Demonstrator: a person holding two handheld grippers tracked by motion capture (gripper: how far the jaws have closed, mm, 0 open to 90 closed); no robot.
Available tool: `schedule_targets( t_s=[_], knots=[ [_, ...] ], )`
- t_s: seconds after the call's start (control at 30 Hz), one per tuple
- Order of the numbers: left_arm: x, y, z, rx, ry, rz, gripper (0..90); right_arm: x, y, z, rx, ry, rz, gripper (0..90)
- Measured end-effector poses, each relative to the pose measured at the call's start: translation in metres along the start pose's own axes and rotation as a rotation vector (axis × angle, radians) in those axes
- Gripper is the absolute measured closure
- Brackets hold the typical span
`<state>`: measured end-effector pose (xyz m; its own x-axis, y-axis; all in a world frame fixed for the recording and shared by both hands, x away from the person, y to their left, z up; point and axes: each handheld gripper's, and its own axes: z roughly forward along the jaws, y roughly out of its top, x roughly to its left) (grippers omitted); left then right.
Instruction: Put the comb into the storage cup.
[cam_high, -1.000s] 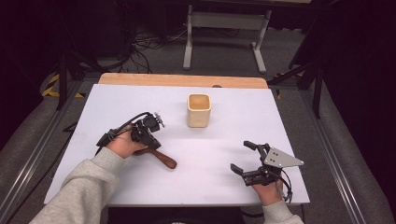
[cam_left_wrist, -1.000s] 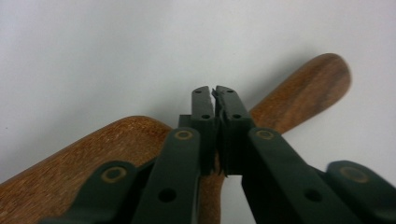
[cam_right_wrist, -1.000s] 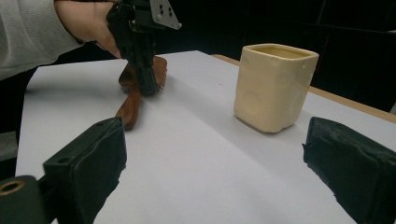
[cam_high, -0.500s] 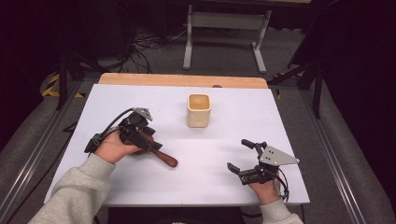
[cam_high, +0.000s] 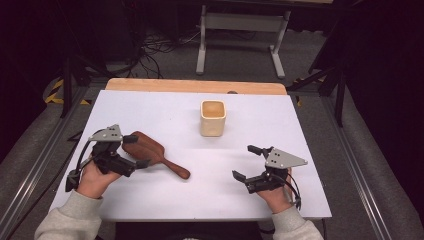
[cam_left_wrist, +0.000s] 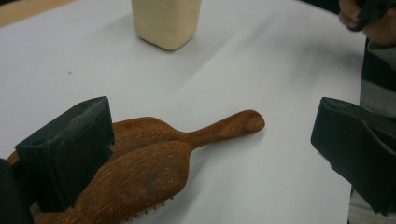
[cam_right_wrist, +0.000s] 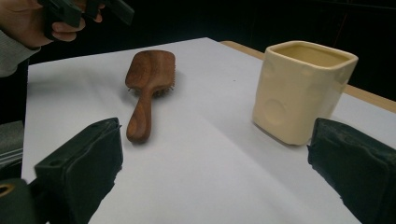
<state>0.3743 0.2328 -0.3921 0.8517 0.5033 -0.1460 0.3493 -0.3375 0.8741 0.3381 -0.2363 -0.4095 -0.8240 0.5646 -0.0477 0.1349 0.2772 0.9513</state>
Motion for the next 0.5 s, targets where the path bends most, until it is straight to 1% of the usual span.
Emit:
schedule_targets(
  t_s=[0.07, 0.1, 0.13, 0.2, 0.23, 0.3, 0.33, 0.37, 0.4, 0.43, 0.5],
  knots=[
    [0.002, -0.01, -0.007, -0.06, 0.005, -0.022, 0.6, 0.002, 0.004, 0.005, 0.009, 0.011, -0.008, 3.5],
    [0.004, -0.013, -0.009, -0.075, 0.01, -0.027, 0.7, 0.002, 0.006, 0.007, 0.012, 0.017, -0.009, 3.5],
    [0.004, -0.015, -0.011, -0.083, 0.018, -0.024, 0.7, 0.003, 0.008, 0.009, 0.014, 0.023, -0.007, 3.5],
    [0.006, -0.02, -0.015, -0.101, 0.019, -0.025, 0.7, 0.004, 0.01, 0.012, 0.014, 0.034, -0.006, 3.5],
    [0.005, -0.021, -0.015, -0.1, 0.023, -0.028, 0.7, 0.004, 0.012, 0.014, 0.014, 0.039, -0.011, 3.5],
    [0.005, -0.025, -0.016, -0.088, 0.053, -0.008, 0.7, 0.005, 0.014, 0.017, 0.013, 0.049, -0.006, 3.5],
    [0.005, -0.025, -0.016, -0.088, 0.053, -0.008, 0.7, 0.005, 0.015, 0.018, 0.017, 0.05, -0.004, 3.5],
    [0.004, -0.028, -0.017, -0.068, 0.067, -0.003, 0.7, 0.005, 0.016, 0.02, 0.023, 0.049, -0.002, 3.5],
    [0.004, -0.029, -0.018, -0.065, 0.075, 0.002, 0.7, 0.005, 0.017, 0.023, 0.031, 0.05, 0.004, 3.4],
    [0.004, -0.03, -0.02, -0.065, 0.079, 0.005, 0.6, 0.005, 0.018, 0.025, 0.04, 0.048, 0.008, 3.1],
    [0.004, -0.032, -0.023, -0.079, 0.081, -0.002, 0.7, 0.005, 0.019, 0.031, 0.047, 0.041, 0.026, 2.3]
  ],
)
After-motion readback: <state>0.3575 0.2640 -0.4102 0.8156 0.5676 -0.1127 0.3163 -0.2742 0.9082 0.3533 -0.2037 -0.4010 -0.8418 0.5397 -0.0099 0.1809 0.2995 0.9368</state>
